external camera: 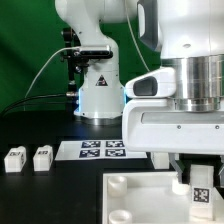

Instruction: Assemble one leg

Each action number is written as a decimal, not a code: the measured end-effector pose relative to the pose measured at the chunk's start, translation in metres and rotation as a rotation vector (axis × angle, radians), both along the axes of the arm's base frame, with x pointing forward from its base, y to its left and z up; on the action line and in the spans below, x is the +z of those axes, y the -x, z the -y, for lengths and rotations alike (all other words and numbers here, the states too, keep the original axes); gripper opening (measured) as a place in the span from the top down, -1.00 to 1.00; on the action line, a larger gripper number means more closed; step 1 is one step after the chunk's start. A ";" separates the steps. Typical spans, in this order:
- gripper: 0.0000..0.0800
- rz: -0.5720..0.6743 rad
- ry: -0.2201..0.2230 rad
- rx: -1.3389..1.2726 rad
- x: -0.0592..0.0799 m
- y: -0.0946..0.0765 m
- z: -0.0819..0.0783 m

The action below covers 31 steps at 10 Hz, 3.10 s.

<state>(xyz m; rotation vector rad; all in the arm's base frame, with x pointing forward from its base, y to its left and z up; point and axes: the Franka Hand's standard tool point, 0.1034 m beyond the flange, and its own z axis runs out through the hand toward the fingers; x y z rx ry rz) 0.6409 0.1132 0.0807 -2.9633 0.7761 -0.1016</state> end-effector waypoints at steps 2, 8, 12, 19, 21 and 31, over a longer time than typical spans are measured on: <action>0.27 -0.028 -0.051 -0.400 -0.001 0.002 0.007; 0.27 -0.145 -0.178 -1.275 -0.002 0.010 -0.002; -0.54 -0.115 -0.150 -0.964 -0.007 0.011 0.001; -0.62 -0.055 -0.035 -0.049 -0.009 0.012 -0.001; -0.62 -0.044 -0.008 0.104 -0.008 0.011 0.000; 0.27 -0.122 -0.125 -1.034 -0.008 0.010 -0.003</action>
Offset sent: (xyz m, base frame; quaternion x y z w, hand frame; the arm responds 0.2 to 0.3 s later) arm 0.0025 0.0026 0.0011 0.0227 -0.0099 0.4998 0.8658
